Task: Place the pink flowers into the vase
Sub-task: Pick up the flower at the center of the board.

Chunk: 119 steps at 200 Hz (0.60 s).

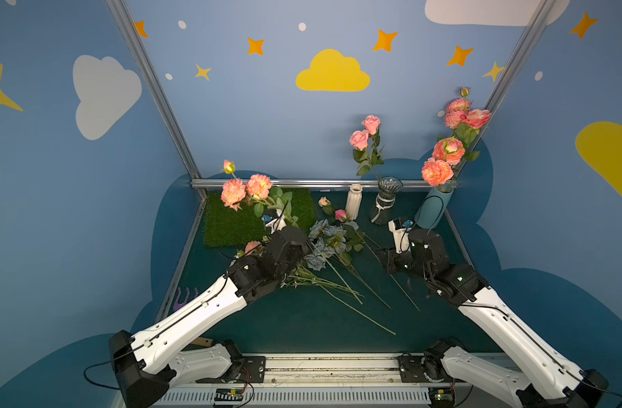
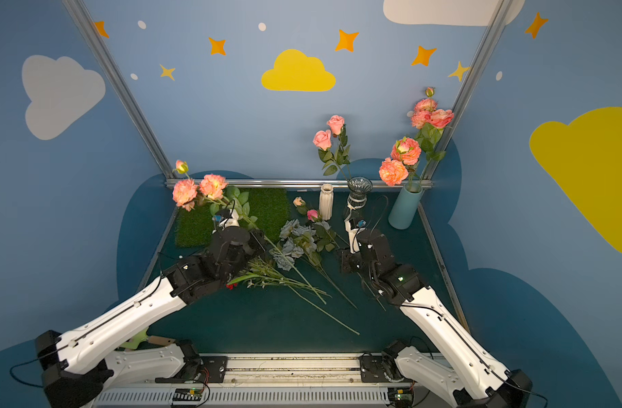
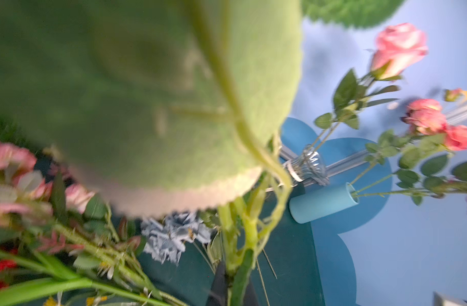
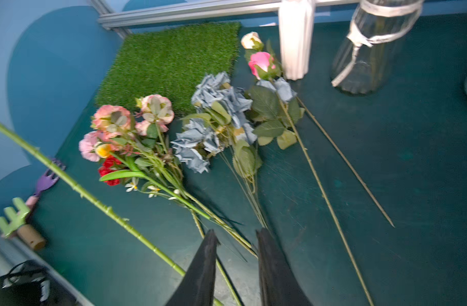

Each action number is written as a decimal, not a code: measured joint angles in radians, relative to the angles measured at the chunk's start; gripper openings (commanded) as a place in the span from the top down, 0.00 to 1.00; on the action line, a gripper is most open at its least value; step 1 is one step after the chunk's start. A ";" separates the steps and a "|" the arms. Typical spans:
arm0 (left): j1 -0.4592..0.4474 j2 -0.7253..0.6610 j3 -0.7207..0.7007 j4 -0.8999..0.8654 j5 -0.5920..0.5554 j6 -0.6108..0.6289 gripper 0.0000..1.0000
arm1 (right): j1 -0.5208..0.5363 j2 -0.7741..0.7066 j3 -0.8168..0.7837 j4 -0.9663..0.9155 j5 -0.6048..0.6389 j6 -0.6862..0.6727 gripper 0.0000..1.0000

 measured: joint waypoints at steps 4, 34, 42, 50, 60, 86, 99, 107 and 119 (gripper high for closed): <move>0.017 -0.002 0.010 0.010 0.036 0.035 0.98 | 0.000 0.007 0.005 0.013 -0.027 -0.003 0.68; 0.164 -0.013 0.034 0.053 0.348 0.207 0.98 | 0.003 0.108 0.092 0.100 -0.235 -0.006 0.66; 0.200 -0.014 0.034 0.056 0.432 0.235 0.98 | 0.008 0.143 0.122 0.125 -0.287 -0.006 0.66; 0.229 -0.014 0.033 0.059 0.512 0.258 0.98 | 0.016 0.178 0.153 0.152 -0.339 -0.008 0.66; 0.257 -0.014 0.031 0.064 0.610 0.282 0.98 | 0.027 0.211 0.182 0.177 -0.391 -0.006 0.67; 0.313 -0.014 0.021 0.092 0.832 0.317 0.98 | 0.061 0.275 0.238 0.232 -0.513 -0.005 0.68; 0.336 -0.017 0.010 0.111 0.922 0.322 0.98 | 0.077 0.299 0.260 0.248 -0.556 -0.006 0.68; 0.347 -0.018 0.003 0.121 0.966 0.323 0.98 | 0.087 0.313 0.272 0.255 -0.580 -0.006 0.68; 0.360 -0.020 -0.010 0.140 1.027 0.322 0.98 | 0.099 0.326 0.284 0.262 -0.605 -0.007 0.68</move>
